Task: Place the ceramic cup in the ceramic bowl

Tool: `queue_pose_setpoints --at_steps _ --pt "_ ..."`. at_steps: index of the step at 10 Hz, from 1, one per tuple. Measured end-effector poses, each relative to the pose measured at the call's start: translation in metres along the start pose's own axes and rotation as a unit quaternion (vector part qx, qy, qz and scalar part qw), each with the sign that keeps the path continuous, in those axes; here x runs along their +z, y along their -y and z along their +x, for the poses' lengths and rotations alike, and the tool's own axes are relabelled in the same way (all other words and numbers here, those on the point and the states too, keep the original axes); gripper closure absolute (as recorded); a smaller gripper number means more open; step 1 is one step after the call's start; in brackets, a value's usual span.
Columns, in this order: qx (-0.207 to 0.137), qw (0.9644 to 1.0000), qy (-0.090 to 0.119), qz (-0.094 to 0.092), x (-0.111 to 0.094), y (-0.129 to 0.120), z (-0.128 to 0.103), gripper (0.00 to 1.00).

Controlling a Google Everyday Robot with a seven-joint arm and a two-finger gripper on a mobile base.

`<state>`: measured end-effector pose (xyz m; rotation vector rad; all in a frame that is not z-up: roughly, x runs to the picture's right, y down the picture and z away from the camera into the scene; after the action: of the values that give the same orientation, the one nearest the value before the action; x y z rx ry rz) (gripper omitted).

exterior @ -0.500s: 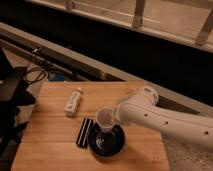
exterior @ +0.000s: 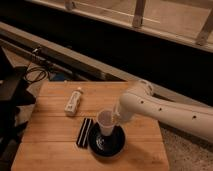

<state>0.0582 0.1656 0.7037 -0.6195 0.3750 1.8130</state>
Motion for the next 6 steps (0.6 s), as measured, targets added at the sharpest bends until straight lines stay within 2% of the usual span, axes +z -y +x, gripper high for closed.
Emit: queue_pose_setpoints --at_steps 1,4,6 --pt "0.009 0.9999 -0.010 0.006 0.008 0.002 -0.001 0.44" --pt "0.015 0.9994 -0.023 0.022 0.019 0.001 -0.002 0.21" --pt "0.016 0.9993 -0.022 0.024 0.019 0.001 -0.003 0.20"
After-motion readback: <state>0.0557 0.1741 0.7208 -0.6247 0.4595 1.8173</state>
